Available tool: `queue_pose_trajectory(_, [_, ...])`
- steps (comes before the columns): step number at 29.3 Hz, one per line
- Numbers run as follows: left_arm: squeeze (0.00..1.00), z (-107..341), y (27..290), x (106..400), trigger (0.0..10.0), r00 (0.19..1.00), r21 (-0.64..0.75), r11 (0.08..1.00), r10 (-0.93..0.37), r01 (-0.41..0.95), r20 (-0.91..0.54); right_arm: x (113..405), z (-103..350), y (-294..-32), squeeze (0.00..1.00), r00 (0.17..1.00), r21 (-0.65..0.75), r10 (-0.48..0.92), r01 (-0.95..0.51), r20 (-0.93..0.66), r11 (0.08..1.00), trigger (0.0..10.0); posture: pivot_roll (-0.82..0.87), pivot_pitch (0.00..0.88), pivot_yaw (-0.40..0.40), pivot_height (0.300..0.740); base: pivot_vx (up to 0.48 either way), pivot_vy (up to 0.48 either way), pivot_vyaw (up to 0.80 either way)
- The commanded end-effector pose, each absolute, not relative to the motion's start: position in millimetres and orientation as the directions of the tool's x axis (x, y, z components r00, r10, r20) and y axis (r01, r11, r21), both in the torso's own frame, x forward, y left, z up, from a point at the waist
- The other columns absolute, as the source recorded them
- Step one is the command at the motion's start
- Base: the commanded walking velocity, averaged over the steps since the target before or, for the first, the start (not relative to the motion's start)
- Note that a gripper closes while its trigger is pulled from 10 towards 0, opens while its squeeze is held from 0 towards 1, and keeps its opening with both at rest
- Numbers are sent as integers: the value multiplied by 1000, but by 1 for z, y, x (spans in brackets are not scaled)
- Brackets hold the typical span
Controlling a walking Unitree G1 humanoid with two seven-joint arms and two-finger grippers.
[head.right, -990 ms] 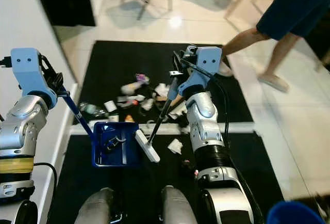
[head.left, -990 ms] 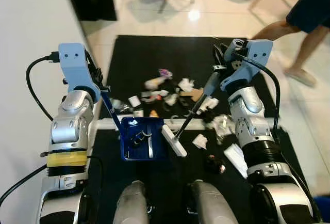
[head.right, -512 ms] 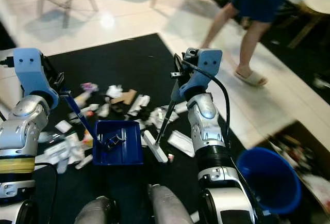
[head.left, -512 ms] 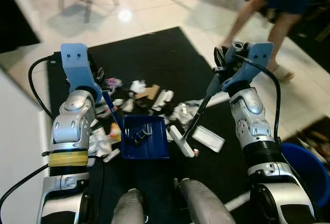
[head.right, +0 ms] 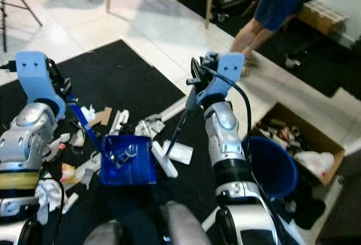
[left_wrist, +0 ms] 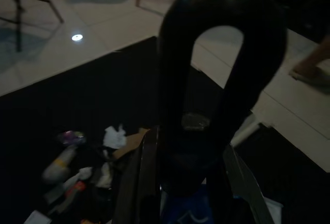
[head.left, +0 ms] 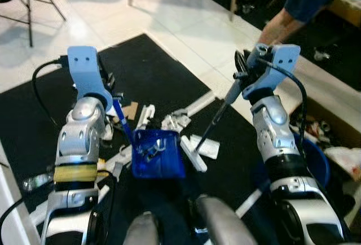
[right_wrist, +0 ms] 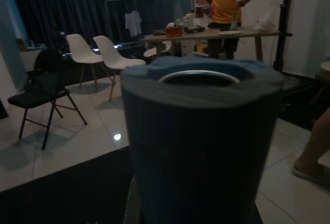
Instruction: Sweep floor
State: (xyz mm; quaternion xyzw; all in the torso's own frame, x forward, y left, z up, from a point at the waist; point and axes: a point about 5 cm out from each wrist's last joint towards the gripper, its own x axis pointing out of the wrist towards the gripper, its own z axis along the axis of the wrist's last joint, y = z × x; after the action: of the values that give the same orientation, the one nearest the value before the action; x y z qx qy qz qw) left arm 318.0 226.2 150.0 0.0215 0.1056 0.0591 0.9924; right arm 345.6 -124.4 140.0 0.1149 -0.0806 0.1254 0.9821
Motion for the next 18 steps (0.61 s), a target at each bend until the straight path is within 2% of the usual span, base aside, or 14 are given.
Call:
queue_pose_trajectory(1, [0,158,223,320,10000,979,51,993,109,-102,-174,347,147,-127,0,949,196,222,-266,223,944,10000,44,0,-59,740,0,0,-800])
queue_pose_trajectory(18, [0,155,222,319,10000,977,49,993,112,-104,-180,346,146,-125,0,948,195,229,-273,222,942,10000,43,0,-63,740,0,0,-800])
